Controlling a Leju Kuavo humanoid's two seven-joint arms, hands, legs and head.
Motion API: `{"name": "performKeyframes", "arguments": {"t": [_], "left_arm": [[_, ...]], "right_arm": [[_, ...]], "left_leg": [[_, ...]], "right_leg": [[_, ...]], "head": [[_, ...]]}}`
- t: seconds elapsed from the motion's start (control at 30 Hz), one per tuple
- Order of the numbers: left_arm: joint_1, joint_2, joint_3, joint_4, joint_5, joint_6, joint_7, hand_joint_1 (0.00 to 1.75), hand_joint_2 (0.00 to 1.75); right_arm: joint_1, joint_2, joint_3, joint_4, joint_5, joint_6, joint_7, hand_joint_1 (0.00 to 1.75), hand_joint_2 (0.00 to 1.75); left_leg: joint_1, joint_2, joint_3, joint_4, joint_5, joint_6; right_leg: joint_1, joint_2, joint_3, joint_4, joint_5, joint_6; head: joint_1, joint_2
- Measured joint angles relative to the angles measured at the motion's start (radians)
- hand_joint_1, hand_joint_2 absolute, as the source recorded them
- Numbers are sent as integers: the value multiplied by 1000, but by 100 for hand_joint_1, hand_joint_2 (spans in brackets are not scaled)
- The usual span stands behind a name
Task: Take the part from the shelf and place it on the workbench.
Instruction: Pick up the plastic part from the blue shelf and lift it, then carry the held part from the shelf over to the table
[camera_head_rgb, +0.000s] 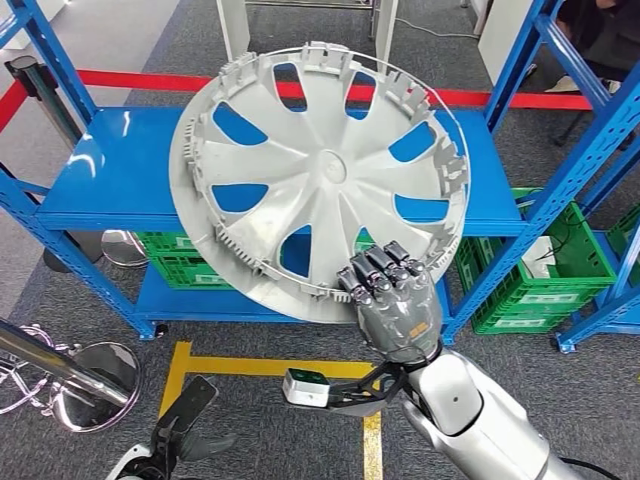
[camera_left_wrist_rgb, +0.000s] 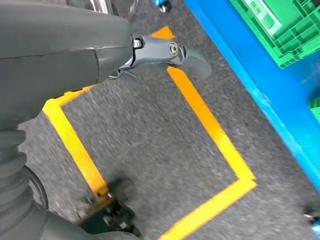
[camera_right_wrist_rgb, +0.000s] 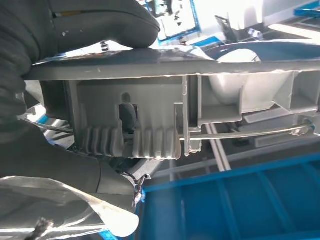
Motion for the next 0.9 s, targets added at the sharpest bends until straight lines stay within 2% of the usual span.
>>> {"name": "performKeyframes", "arguments": {"t": [0.07,0.1,0.13,0.2,0.23,0.27,0.3,0.33,0.37,0.4,0.43,0.47,0.5,0.53,0.57,0.6,0.63,0.7,0.73,0.77,0.83,0.87,0.9], "left_arm": [[2,-17,38,3,-48,-26,14,0,175],[2,-23,56,4,-63,-35,19,0,175],[2,-28,71,5,-71,-42,23,0,175],[4,-35,92,7,-80,-50,26,0,175],[6,-39,101,8,-86,-55,27,0,175],[8,-44,112,10,-96,-62,27,0,175],[9,-50,125,12,-107,-73,28,0,175],[10,-57,141,15,-119,-86,30,0,175],[10,-65,160,20,-129,-101,32,0,175],[9,-73,179,26,-135,-115,35,0,175],[9,-81,198,33,-138,-127,38,0,175],[9,-88,216,40,-139,-136,41,0,175],[8,-95,233,47,-139,-142,43,0,175],[7,-102,247,53,-138,-148,45,0,175],[6,-108,260,59,-136,-153,46,0,175],[5,-114,273,66,-130,-158,49,0,175],[3,-121,286,78,-120,-163,55,0,175],[3,-135,314,112,-92,-173,71,0,175],[1,-141,330,136,-79,-178,77,0,175],[-2,-146,344,163,-69,-182,81,0,175],[-13,-150,365,231,-57,-188,81,0,175],[-18,-150,372,265,-54,-188,80,0,175],[-20,-150,378,296,-53,-188,80,0,175]], "right_arm": [[-2,-13,0,-13,7,15,10,175,175],[-3,-19,-1,-19,9,20,13,175,175],[-3,-23,-1,-25,10,23,14,175,175],[-3,-31,-1,-30,11,28,17,175,175],[-4,-34,-1,-32,13,32,19,175,175],[-5,-37,0,-34,15,39,22,175,175],[-6,-39,0,-35,18,50,25,175,175],[-8,-42,0,-36,20,63,30,175,175],[-9,-45,1,-37,21,79,35,175,175],[-12,-48,2,-37,21,93,40,175,175],[-14,-50,3,-37,21,105,44,175,175],[-16,-53,4,-37,20,115,48,175,175],[-17,-55,4,-37,19,121,50,175,175],[-18,-57,4,-39,19,127,53,175,175],[-19,-59,4,-42,18,131,56,175,175],[-21,-60,5,-45,18,136,60,175,175],[-24,-62,6,-49,17,141,63,175,175],[-31,-68,9,-56,15,151,71,175,175],[-33,-72,10,-62,13,157,76,175,175],[-35,-76,12,-68,12,163,81,175,175],[-40,-83,14,-79,10,175,92,175,175],[-41,-86,15,-84,9,180,97,175,175],[-42,-88,17,-88,9,183,100,175,175]], "left_leg": [[-4,-1,-15,2,16,-7],[-4,-1,-19,1,26,-12],[-4,0,-24,-1,36,-17],[-2,0,-32,-3,42,-29],[-1,0,-38,8,23,-35],[0,0,-47,38,-14,-42],[3,0,-58,86,-66,-48],[6,0,-69,150,-115,-53],[9,0,-77,212,-147,-57],[12,0,-77,256,-157,-61],[15,0,-65,271,-144,-64],[18,0,-39,253,-117,-66],[21,0,1,205,-92,-67],[22,0,47,141,-85,-68],[22,-1,86,78,-91,-64],[20,-2,112,32,-102,-58],[16,-3,122,8,-111,-50],[13,-1,111,-2,-97,-30],[13,0,102,-5,-86,-20],[14,2,92,-8,-74,-9],[12,4,65,-9,-51,4],[10,4,51,-8,-40,6],[8,4,36,-7,-29,7]], "right_leg": [[6,-1,97,-145,11,-13],[9,0,122,-188,6,-16],[11,0,131,-209,3,-16],[9,-1,114,-216,21,-19],[6,-3,106,-217,31,-24],[3,-5,96,-219,43,-30],[3,-7,88,-217,53,-34],[3,-8,74,-214,62,-37],[3,-9,59,-210,71,-39],[3,-10,42,-205,80,-38],[2,-10,24,-198,88,-37],[1,-10,6,-190,95,-34],[0,-10,-10,-182,102,-31],[1,-10,-25,-175,108,-25],[2,-10,-36,-169,115,-19],[2,-10,-43,-167,123,-12],[3,-10,-47,-168,133,-5],[-1,-9,-53,-173,146,7],[-2,-8,-62,-166,131,12],[-2,-6,-72,-141,98,16],[-2,-3,-103,-32,-4,19],[-2,-2,-114,34,-42,20],[-1,-2,-118,86,-60,19]], "head": [[-1,0],[-1,0],[-1,0],[-1,0],[-2,0],[-4,0],[-6,0],[-7,0],[-8,0],[-8,0],[-8,0],[-8,0],[-8,0],[-9,0],[-8,0],[-8,0],[-8,0],[-9,0],[-8,0],[-6,0],[0,0],[2,0],[3,0]]}}
